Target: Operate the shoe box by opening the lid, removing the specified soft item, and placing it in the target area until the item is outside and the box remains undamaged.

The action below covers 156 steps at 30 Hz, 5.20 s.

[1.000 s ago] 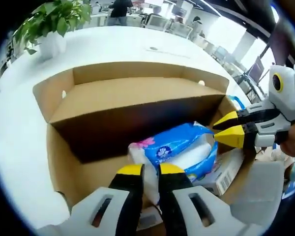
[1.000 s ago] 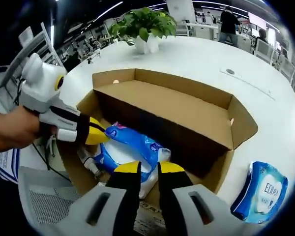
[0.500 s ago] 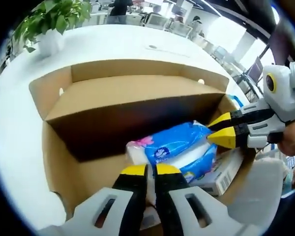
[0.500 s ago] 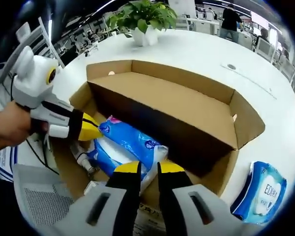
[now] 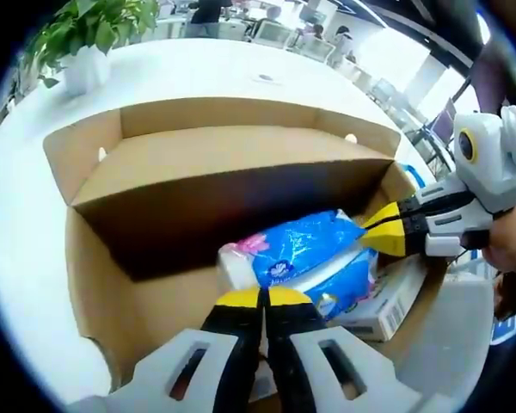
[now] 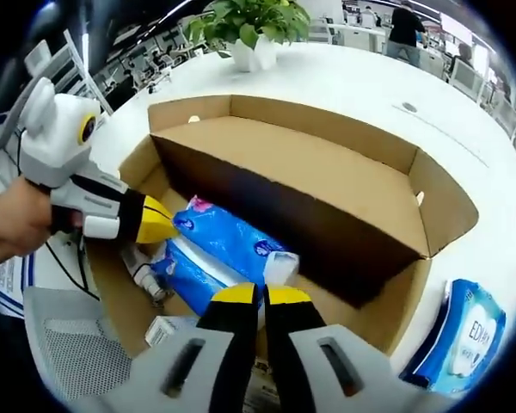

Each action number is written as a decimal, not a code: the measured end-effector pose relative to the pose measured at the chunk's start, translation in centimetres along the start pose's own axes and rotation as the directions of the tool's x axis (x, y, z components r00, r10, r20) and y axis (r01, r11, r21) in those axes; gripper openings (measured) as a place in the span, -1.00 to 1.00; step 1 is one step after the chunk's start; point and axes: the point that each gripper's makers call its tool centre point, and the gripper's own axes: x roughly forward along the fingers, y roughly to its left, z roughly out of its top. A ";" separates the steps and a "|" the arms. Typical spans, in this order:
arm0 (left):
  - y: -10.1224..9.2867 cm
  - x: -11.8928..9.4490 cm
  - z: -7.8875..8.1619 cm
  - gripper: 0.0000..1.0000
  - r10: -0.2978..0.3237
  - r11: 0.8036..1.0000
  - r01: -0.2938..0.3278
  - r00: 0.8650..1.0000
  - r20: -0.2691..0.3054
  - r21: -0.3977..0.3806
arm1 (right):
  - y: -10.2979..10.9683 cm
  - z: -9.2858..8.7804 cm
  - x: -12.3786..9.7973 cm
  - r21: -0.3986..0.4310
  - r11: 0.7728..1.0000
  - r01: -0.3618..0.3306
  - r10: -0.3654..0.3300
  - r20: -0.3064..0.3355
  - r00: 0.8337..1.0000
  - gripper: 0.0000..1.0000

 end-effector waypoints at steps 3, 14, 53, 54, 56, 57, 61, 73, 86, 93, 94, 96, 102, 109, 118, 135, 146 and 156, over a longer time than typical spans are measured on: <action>0.0 0.0 0.0 -1.00 -0.002 1.000 0.002 1.000 0.002 -0.001 | 0.0 -0.1 0.0 -0.008 1.000 0.001 -0.001 -0.004 1.000 -1.00; 0.0 -0.5 0.2 -1.00 -0.008 1.000 0.008 1.000 0.008 0.002 | 0.2 0.3 -0.2 -0.019 1.000 -0.006 0.006 0.006 1.000 -1.00; -1.5 -5.0 2.9 -1.00 -0.023 1.000 0.022 0.995 0.095 0.010 | 1.6 3.5 -4.7 -0.012 1.000 -0.017 0.019 0.121 0.993 -1.00; -1.6 -5.1 2.9 -1.00 -0.025 1.000 0.024 0.995 0.096 0.011 | 1.6 3.6 -4.8 -0.011 1.000 -0.017 0.018 0.123 0.992 -1.00; -1.9 -5.4 3.0 -1.00 -0.029 0.999 0.028 0.995 0.100 0.016 | 1.6 3.8 -5.3 -0.013 1.000 -0.015 0.016 0.132 0.991 -1.00; -2.0 -5.5 3.1 -1.00 -0.031 0.999 0.030 0.994 0.101 0.016 | 1.6 3.9 -5.4 -0.012 1.000 -0.014 0.015 0.135 0.991 -1.00; -2.5 -5.7 3.5 -1.00 -0.040 0.999 0.037 0.993 0.107 0.027 | 1.4 4.0 -6.1 -0.006 1.000 -0.009 0.009 0.145 0.989 -1.00; -5.1 -6.2 4.9 -1.00 -0.080 0.995 0.072 0.990 0.114 0.068 | 0.0 4.0 -8.6 0.032 0.999 0.009 -0.015 0.181 0.983 -1.00; -8.0 -6.3 6.4 -1.00 -0.122 0.989 0.111 0.985 0.123 0.093 | -1.8 3.8 -11.0 0.052 0.998 0.031 -0.041 0.204 0.978 -1.00; -9.6 -5.9 7.2 -1.00 -0.141 0.985 0.127 0.983 0.117 0.119 | -3.1 3.5 -12.3 0.070 0.997 0.044 -0.059 0.218 0.974 -1.00; -9.9 -5.8 7.2 -1.00 -0.145 0.984 0.131 0.983 0.117 0.121 | -3.3 3.5 -12.4 0.071 0.996 0.047 -0.062 0.220 0.974 -1.00; -10.5 -5.7 7.4 -1.00 -0.149 0.982 0.133 0.982 0.114 0.136 | -3.8 3.4 -12.8 0.080 0.996 0.051 -0.068 0.225 0.972 -1.00; -12.6 -5.1 7.9 -1.00 -0.172 0.974 0.153 0.980 0.102 0.169 | -5.4 2.5 -14.0 0.105 0.992 0.071 -0.094 0.233 0.968 -1.00; -15.2 -4.0 8.4 -1.00 -0.196 0.963 0.176 0.977 0.082 0.204 | -7.4 1.3 -15.6 0.135 0.987 0.092 -0.123 0.241 0.963 -1.00; -19.2 -2.1 9.0 -1.00 -0.230 0.943 0.211 0.972 0.049 0.256 | -10.7 -1.0 -17.8 0.192 0.973 0.124 -0.171 0.251 0.953 -1.00; -26.2 2.4 9.9 -1.00 -0.274 0.909 0.265 0.962 -0.019 0.322 | -17.2 -5.3 -20.8 0.283 0.945 0.162 -0.235 0.246 0.941 -1.00; -30.0 5.8 10.5 -1.00 -0.289 0.892 0.292 0.955 -0.063 0.344 | -21.7 -8.0 -22.0 0.333 0.926 0.177 -0.263 0.233 0.936 -1.00; -33.8 8.8 11.0 -1.00 -0.306 0.876 0.321 0.947 -0.099 0.361 | -25.7 -10.1 -23.2 0.364 0.910 0.197 -0.290 0.220 0.931 -1.00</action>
